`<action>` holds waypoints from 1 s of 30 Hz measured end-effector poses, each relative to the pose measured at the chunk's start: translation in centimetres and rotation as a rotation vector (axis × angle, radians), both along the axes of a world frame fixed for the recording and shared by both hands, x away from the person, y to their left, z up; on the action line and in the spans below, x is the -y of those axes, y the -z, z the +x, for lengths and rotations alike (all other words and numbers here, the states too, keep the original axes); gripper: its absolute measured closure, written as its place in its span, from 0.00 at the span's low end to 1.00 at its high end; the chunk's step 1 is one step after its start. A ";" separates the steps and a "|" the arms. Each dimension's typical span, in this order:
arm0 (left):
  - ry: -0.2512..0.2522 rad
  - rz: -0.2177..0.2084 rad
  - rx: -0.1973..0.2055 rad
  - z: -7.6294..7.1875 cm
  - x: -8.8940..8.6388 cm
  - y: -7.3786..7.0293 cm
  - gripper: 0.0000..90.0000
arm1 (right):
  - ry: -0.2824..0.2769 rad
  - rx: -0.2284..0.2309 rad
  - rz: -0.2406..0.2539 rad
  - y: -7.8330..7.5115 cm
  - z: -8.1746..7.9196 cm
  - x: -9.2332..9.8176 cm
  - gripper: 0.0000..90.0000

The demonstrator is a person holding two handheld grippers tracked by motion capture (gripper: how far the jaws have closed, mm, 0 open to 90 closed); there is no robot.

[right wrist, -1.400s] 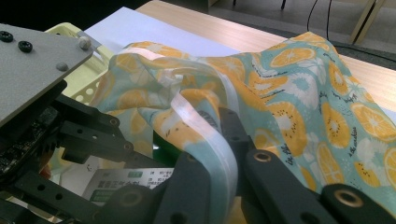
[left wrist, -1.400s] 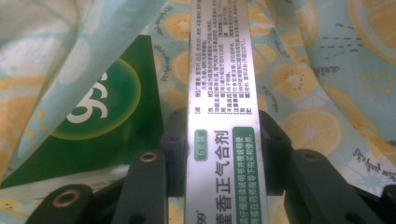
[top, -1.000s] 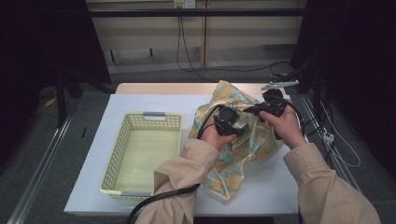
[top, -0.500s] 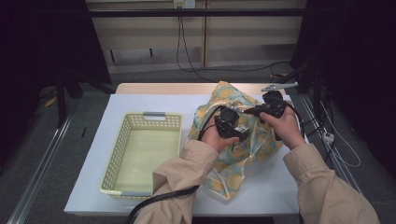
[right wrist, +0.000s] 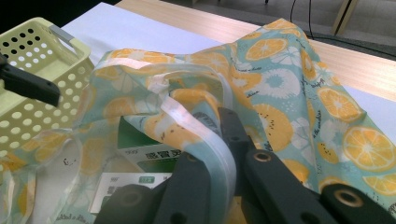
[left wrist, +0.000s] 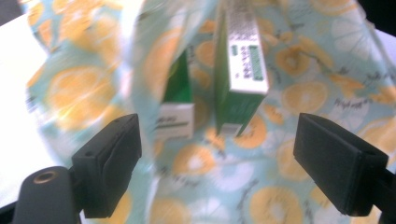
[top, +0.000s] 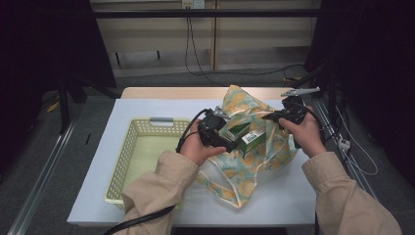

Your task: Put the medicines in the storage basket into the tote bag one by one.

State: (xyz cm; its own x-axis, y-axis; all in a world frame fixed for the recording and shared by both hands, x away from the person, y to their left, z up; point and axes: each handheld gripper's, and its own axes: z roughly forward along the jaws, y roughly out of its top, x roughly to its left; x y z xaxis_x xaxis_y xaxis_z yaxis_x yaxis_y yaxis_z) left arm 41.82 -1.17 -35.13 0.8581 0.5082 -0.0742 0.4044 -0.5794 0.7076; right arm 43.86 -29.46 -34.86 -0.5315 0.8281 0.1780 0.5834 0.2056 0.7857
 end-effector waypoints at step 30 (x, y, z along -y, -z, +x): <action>-0.021 0.214 -0.036 1.9 -1.6 4.5 0.69 | 0.009 0.008 0.017 -0.4 0.1 0.8 1.00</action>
State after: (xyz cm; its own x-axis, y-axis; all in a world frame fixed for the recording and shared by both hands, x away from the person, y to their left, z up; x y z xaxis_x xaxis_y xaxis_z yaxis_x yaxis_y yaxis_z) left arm 43.76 0.45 -39.63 0.8457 0.5335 0.0069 0.4408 -0.7060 0.5543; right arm 43.95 -30.30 -34.50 -0.5254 0.8299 0.1878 0.5791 0.1870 0.7935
